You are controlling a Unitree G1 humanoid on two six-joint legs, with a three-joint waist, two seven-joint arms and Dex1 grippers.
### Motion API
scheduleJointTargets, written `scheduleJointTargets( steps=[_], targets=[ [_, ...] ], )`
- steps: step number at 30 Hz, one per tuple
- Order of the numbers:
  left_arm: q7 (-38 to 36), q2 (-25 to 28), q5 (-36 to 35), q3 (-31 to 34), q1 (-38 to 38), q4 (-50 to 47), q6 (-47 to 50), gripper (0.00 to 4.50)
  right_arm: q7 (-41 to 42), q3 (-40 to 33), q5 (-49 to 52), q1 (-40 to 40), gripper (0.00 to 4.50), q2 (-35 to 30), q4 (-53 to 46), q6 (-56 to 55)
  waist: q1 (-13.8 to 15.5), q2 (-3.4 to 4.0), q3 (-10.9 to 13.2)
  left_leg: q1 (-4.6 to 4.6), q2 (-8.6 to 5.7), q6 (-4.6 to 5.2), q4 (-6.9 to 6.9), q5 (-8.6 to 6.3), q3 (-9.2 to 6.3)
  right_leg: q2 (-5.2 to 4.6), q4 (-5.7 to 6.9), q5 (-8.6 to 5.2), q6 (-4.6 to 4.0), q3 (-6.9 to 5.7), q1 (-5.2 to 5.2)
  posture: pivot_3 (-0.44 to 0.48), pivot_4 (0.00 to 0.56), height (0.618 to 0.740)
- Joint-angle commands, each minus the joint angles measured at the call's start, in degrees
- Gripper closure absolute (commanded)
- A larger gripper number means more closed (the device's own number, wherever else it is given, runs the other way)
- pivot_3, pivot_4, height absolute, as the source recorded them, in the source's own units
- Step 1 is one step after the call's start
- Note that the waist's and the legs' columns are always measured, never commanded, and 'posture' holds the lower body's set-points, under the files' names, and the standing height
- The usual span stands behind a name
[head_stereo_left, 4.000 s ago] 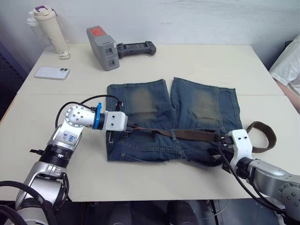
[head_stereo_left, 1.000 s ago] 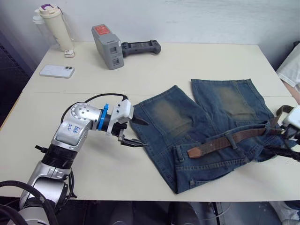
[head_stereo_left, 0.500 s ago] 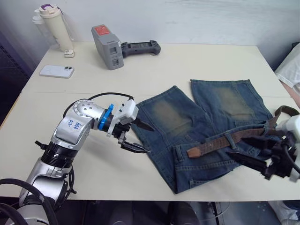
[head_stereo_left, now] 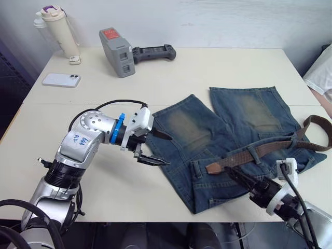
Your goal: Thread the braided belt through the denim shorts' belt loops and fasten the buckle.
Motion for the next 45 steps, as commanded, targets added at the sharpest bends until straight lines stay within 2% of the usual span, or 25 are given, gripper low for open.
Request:
scheduleJointTargets(
  steps=[1, 8, 15, 22, 33, 45],
  targets=[
    [0.6, 0.4, -0.3, 0.8, 0.2, -1.7, -0.3, 0.00, -5.8, 5.1, 8.4, 0.4, 0.04, -4.1, 1.2, -10.5, -0.2, 0.00, 0.0, 0.00, 0.00, 0.00, 0.01, 0.00, 0.00, 0.00, 0.00, 0.00, 0.00, 0.00, 0.00, 0.000, 0.150, 0.740],
    [1.0, 0.7, 0.1, 0.5, 0.2, -1.4, -0.7, 0.00, -6.2, 11.7, 9.0, -1.6, 0.04, -7.2, 1.6, -20.6, -0.5, -0.01, 0.0, -0.01, 0.01, 0.00, 0.01, 0.00, 0.00, 0.01, 0.01, 0.00, 0.00, 0.01, -0.02, 0.000, 0.150, 0.740],
    [1.0, 0.9, 0.5, 0.5, -0.1, -1.1, -1.3, 0.00, -7.7, 14.8, 9.0, 0.3, 0.04, -10.6, 4.9, -24.5, -0.3, -0.01, 0.0, -0.02, 0.01, 0.00, 0.01, 0.00, 0.00, 0.01, 0.00, 0.00, 0.00, 0.01, -0.03, 0.000, 0.150, 0.740],
    [1.1, 1.1, 0.8, 0.5, -0.1, -0.8, -1.9, 0.00, -8.0, 14.7, 9.0, 3.6, 0.04, -6.6, 3.9, -28.7, 0.4, -0.01, 0.0, -0.02, 0.01, 0.02, 0.03, -0.01, 0.01, 0.01, -0.03, 0.00, 0.00, 0.02, -0.01, 0.000, 0.150, 0.740],
    [1.0, 1.0, 1.4, 0.3, -0.3, -0.4, -2.5, 0.00, -7.5, 15.6, 8.9, -0.9, 0.04, -4.4, 8.3, -33.2, 0.4, -0.01, 0.0, -0.02, 0.01, 0.03, 0.03, -0.02, 0.02, 0.01, -0.04, 0.00, 0.00, 0.02, -0.01, 0.000, 0.150, 0.740],
    [0.8, 1.1, 1.8, 0.3, -0.2, -0.2, -2.5, 0.00, -4.6, 15.3, 8.9, -4.1, 0.04, -1.8, 7.8, -35.6, 0.4, -0.01, 0.0, -0.03, 0.01, 0.03, 0.02, -0.02, 0.03, 0.01, -0.03, 0.00, 0.00, 0.03, -0.04, 0.000, 0.150, 0.740]
  ],
)
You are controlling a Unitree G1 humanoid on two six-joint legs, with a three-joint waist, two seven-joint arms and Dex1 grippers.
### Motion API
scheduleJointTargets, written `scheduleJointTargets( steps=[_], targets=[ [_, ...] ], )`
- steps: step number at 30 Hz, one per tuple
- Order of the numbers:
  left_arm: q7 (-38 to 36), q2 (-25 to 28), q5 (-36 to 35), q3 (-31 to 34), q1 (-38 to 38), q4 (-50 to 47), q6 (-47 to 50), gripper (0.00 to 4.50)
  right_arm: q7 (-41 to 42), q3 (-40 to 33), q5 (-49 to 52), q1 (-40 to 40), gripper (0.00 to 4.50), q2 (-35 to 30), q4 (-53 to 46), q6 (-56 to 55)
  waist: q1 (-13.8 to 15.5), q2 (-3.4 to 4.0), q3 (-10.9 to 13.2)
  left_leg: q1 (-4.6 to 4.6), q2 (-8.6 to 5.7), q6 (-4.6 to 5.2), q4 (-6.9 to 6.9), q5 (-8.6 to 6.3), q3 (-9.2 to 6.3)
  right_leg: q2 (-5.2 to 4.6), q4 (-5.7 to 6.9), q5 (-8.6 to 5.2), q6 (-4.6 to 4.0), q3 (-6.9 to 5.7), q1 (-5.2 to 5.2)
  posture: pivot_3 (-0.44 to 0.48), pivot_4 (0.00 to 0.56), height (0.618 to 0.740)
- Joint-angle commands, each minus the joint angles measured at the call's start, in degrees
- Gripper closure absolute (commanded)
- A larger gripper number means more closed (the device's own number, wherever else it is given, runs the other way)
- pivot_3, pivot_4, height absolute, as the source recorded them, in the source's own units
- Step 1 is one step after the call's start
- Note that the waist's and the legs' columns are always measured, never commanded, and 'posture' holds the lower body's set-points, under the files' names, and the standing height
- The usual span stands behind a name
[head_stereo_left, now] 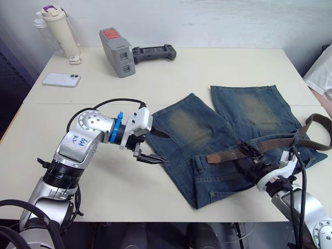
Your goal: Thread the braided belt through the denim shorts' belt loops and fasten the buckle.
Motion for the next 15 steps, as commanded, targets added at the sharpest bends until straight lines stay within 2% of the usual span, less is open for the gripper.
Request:
scheduleJointTargets(
  steps=[1, 12, 15],
  targets=[
    [-0.2, 0.4, 0.0, 0.4, -0.4, -0.2, -0.8, 0.00, 1.7, -1.3, 0.1, -1.1, 0.04, 0.1, -0.7, -1.4, 0.0, 0.00, 0.0, 0.00, 0.00, 0.00, 0.00, 0.00, 0.00, 0.00, 0.00, 0.00, 0.00, 0.00, 0.00, 0.000, 0.150, 0.740],
    [-0.1, 0.2, 0.4, 0.4, -0.7, 0.2, -1.1, 0.00, -0.4, -1.0, -6.1, -3.6, 0.04, 1.8, 6.9, -3.2, 0.0, 0.00, 0.0, 0.01, 0.00, 0.00, 0.02, 0.00, 0.00, 0.00, 0.01, 0.00, 0.00, 0.00, 0.02, 0.000, 0.150, 0.740],
    [-0.1, 0.3, 0.5, 0.3, -0.7, 0.3, -1.1, 0.00, 0.4, -1.1, -6.0, -3.8, 0.87, 2.3, 7.0, -2.8, 0.1, 0.00, 0.0, 0.01, 0.00, 0.00, 0.03, 0.00, 0.00, 0.00, 0.00, 0.00, 0.00, 0.00, 0.04, 0.000, 0.150, 0.740]
  ],
)
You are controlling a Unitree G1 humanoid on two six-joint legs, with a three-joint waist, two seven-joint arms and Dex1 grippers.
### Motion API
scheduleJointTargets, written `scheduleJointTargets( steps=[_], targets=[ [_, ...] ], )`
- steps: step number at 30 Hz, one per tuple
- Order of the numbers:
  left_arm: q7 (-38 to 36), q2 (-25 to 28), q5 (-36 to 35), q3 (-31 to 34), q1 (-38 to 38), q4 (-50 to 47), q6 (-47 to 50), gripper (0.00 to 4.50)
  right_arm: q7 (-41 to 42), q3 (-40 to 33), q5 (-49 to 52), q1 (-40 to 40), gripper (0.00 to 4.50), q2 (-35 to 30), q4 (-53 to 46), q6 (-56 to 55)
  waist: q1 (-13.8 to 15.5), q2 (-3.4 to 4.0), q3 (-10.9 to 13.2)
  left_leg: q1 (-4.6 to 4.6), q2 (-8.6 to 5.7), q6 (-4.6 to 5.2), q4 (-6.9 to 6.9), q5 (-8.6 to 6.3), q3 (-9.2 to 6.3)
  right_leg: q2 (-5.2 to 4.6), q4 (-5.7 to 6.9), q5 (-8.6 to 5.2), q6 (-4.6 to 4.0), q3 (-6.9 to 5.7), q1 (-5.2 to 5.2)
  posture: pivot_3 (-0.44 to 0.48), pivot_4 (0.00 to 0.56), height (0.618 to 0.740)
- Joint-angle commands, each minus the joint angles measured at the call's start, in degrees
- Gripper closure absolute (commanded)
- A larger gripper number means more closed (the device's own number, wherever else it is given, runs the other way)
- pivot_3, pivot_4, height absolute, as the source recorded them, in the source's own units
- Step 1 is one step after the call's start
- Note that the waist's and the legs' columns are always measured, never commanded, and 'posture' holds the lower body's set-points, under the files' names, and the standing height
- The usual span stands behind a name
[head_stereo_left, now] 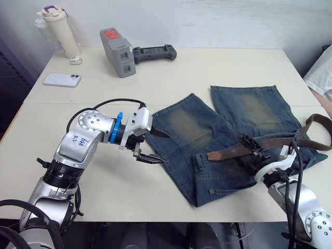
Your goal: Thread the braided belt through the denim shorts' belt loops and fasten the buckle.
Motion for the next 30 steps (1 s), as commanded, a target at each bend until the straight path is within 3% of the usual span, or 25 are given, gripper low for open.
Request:
scheduleJointTargets(
  steps=[1, 7, 8, 20, 30],
  targets=[
    [0.0, 0.2, 0.1, 0.3, -0.8, -0.3, -0.8, 0.00, 0.2, -1.6, -1.4, 0.7, 1.32, 0.2, 1.7, -0.7, 0.0, 0.00, 0.0, 0.00, 0.00, 0.00, -0.01, 0.00, 0.00, 0.00, 0.00, 0.00, 0.00, 0.00, -0.01, 0.000, 0.150, 0.740],
    [-0.3, 0.0, 0.4, 0.1, -1.3, 0.9, -1.5, 0.00, 1.1, -1.4, -1.3, 0.5, 4.31, 0.3, 0.4, 0.2, -0.1, 0.00, 0.0, 0.00, 0.00, 0.00, -0.03, 0.00, 0.01, 0.00, 0.01, 0.00, 0.00, 0.00, -0.05, 0.000, 0.150, 0.740],
    [-0.3, -0.1, 0.4, 0.0, -1.4, 1.2, -1.6, 0.00, 1.0, -1.5, -1.0, 0.5, 4.45, 0.0, -0.6, 0.2, 0.0, 0.00, 0.0, 0.00, 0.00, 0.00, -0.03, 0.00, 0.01, 0.00, 0.01, 0.00, 0.00, 0.00, -0.04, 0.000, 0.150, 0.740],
    [-1.1, -0.3, 0.8, -0.2, -1.7, 1.4, -1.9, 0.00, -1.2, 3.8, -2.0, -0.4, 4.45, -4.7, -11.5, 2.7, -0.5, 0.01, 0.0, -0.01, 0.01, 0.00, -0.06, 0.00, 0.02, 0.00, 0.03, 0.00, 0.00, 0.03, -0.10, 0.000, 0.150, 0.740],
    [-1.5, -0.2, 1.4, -0.4, -1.9, 1.8, -2.4, 0.00, -1.9, 8.9, -7.4, -1.0, 4.45, -1.0, -11.5, 0.9, -0.7, 0.02, 0.0, -0.01, 0.02, -0.01, -0.06, 0.00, 0.03, 0.01, 0.04, 0.00, 0.00, 0.03, -0.11, 0.000, 0.150, 0.740]
  ],
)
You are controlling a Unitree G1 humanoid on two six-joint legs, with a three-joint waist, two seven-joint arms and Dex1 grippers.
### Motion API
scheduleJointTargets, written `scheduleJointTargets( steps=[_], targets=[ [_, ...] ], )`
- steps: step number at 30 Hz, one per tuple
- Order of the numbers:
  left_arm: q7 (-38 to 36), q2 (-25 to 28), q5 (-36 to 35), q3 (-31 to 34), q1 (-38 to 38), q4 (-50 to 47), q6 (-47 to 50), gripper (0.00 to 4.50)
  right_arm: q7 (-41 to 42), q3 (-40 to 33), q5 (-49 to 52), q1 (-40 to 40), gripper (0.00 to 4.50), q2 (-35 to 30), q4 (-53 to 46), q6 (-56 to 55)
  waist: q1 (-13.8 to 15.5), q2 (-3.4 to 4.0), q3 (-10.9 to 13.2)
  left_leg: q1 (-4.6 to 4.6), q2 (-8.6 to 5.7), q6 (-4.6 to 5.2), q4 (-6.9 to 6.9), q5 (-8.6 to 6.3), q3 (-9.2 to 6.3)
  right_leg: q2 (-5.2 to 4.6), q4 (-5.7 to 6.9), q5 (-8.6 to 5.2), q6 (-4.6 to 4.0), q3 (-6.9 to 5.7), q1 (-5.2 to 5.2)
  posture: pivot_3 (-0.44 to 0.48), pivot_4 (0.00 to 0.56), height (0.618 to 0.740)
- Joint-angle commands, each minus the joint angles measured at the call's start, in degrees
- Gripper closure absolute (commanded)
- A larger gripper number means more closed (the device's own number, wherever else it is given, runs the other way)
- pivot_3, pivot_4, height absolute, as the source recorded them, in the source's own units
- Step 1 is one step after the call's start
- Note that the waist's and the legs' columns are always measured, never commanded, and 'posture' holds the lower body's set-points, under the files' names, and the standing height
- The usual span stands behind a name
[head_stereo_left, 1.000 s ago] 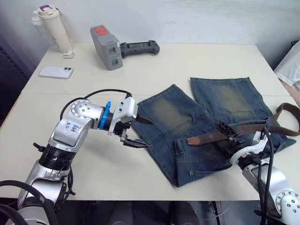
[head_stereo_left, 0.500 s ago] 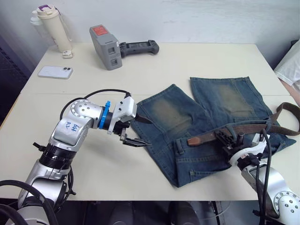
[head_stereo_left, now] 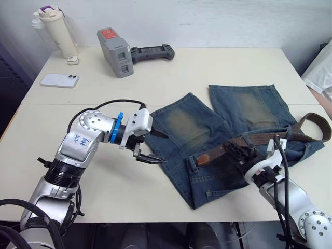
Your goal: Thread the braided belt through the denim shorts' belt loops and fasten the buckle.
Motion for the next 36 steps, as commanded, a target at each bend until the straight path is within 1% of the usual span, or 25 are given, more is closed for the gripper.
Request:
scheduleJointTargets(
  steps=[1, 7, 16, 24, 30, 36],
  targets=[
    [-0.3, 0.1, 0.0, 0.2, -1.4, -0.2, -0.8, 0.00, 0.3, 2.1, -1.9, -0.4, 4.45, 1.1, -2.6, -0.5, -0.1, 0.00, 0.0, 0.00, 0.00, 0.00, 0.00, 0.00, 0.00, 0.00, 0.00, 0.00, 0.00, 0.00, 0.00, 0.000, 0.150, 0.740],
    [-0.4, 0.0, 0.1, 0.1, -1.4, -0.1, -0.8, 0.00, 0.6, 3.5, -5.7, -1.1, 4.45, 0.9, -2.5, 0.2, -0.6, 0.00, 0.0, 0.00, 0.00, -0.01, 0.01, 0.00, 0.00, 0.00, 0.03, 0.00, 0.00, 0.00, 0.00, 0.000, 0.150, 0.740],
    [-0.6, 0.2, 0.4, 0.0, -1.2, 0.2, -0.9, 0.00, 2.3, 5.5, -7.7, 0.2, 4.45, 1.8, -2.7, 1.0, -0.6, 0.00, 0.0, 0.01, 0.01, -0.02, 0.00, 0.01, 0.00, 0.00, 0.06, 0.00, 0.00, 0.01, -0.01, 0.000, 0.150, 0.740],
    [-0.5, 0.5, 0.8, -0.5, -1.2, 0.1, -0.3, 0.00, 6.9, 10.5, -15.6, 2.7, 4.45, 4.4, -1.8, 2.3, -0.6, 0.00, 0.0, 0.00, 0.01, -0.02, 0.00, 0.01, 0.00, 0.00, 0.06, 0.00, 0.00, 0.01, -0.02, 0.000, 0.150, 0.740],
    [-1.5, 2.2, 1.2, -1.6, -0.5, -0.4, 0.9, 0.00, 9.3, 13.2, -20.2, 1.1, 4.45, 6.7, 0.7, 3.1, -0.8, 0.00, 0.0, 0.01, 0.02, -0.03, 0.00, 0.02, 0.00, 0.02, 0.10, 0.00, 0.00, 0.03, -0.06, 0.000, 0.150, 0.740],
    [-1.7, 3.0, 1.5, -1.7, -0.5, -0.6, 1.2, 0.00, 10.0, 16.0, -20.3, -0.1, 4.45, 6.5, 3.0, 9.0, -0.9, -0.06, 0.0, 0.02, 0.05, -0.03, 0.01, 0.02, 0.01, 0.06, 0.14, -0.01, -0.01, 0.05, -0.06, 0.000, 0.150, 0.740]
  ],
)
